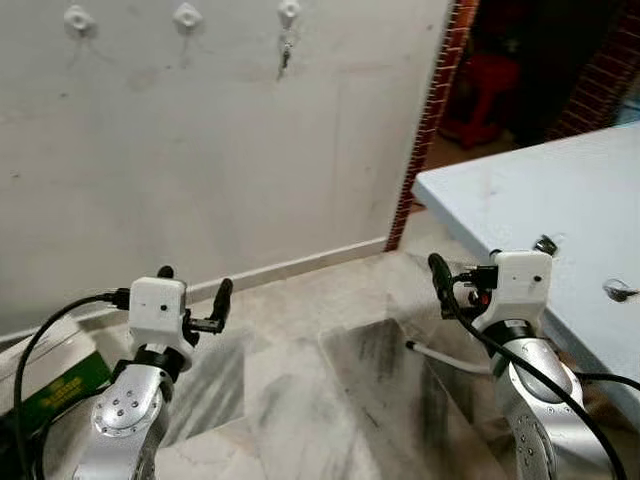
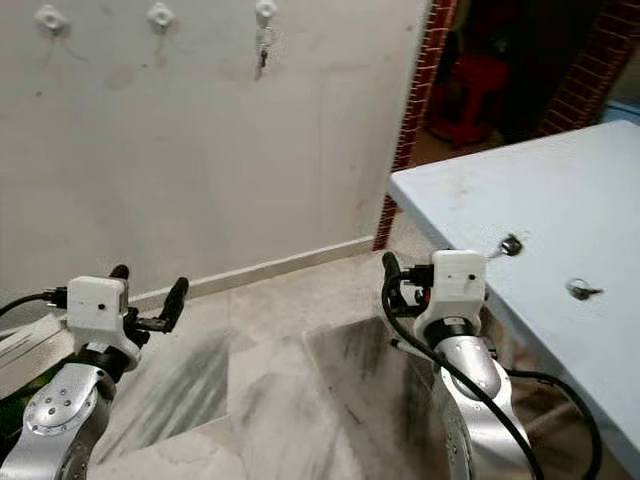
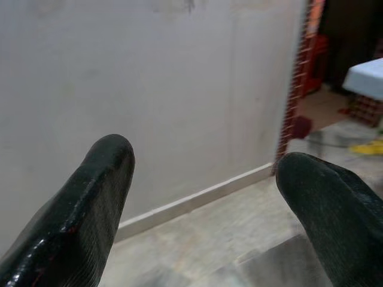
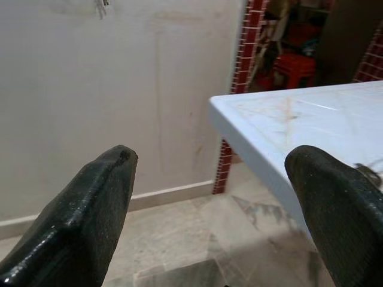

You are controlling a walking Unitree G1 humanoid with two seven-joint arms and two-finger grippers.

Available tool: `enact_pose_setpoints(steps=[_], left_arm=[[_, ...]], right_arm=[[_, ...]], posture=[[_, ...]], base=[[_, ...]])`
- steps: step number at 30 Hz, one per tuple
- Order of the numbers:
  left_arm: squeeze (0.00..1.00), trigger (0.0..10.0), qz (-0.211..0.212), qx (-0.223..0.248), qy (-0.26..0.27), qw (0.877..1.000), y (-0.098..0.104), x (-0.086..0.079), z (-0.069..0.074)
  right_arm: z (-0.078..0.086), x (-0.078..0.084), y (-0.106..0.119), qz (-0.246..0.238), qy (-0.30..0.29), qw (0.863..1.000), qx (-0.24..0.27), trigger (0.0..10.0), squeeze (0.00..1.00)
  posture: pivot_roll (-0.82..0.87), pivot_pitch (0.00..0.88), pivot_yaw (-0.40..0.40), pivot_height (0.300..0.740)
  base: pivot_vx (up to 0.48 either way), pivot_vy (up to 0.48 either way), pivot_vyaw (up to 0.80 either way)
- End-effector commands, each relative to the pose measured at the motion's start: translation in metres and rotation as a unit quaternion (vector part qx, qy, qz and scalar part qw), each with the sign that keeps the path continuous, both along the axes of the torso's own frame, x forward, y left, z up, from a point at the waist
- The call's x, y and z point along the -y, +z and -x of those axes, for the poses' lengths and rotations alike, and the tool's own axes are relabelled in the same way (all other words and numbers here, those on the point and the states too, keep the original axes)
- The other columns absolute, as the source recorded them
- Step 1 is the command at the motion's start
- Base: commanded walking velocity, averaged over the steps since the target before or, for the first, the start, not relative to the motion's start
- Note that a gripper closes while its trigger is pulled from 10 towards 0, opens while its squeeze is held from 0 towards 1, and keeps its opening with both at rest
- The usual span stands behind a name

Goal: Hang keys on a hook

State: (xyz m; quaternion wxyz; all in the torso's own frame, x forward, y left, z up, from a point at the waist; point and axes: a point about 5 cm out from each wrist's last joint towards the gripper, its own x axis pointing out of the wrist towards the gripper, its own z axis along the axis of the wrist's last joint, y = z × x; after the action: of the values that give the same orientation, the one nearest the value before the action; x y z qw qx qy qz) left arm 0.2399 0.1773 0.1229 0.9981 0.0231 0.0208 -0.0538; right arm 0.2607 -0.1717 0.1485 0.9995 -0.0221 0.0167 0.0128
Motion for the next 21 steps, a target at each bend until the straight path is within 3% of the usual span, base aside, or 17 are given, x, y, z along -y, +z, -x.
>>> enact_pose_setpoints(steps=[1, 14, 21], left_arm=[[0.00, 10.0, 0.008, -0.001, -0.014, 1.000, 0.0008, 0.0019, 0.0002], [0.00, 10.0, 0.027, -0.006, -0.028, 0.999, 0.0003, 0.0110, -0.0011], [0.00, 10.0, 0.021, -0.010, -0.028, 0.999, -0.0006, 0.0080, -0.0002]], right_arm=[[-0.0034, 0.0013, 0.0023, 0.004, -0.003, 1.000, 0.006, 10.0, 0.00], [-0.0048, -0.0005, 0.0013, 0.005, -0.005, 1.000, 0.007, 10.0, 0.00], [-0.0058, -0.0033, -0.0007, 0.005, 0.000, 1.000, 0.005, 10.0, 0.00]], posture=[[0.02, 0.000, -0.008, 0.740], [0.02, 0.000, 0.004, 0.740], [0.02, 0.000, 0.003, 0.740]], base=[[0.000, 0.000, -0.80], [0.000, -0.043, -0.75], [0.000, -0.380, 0.00]])
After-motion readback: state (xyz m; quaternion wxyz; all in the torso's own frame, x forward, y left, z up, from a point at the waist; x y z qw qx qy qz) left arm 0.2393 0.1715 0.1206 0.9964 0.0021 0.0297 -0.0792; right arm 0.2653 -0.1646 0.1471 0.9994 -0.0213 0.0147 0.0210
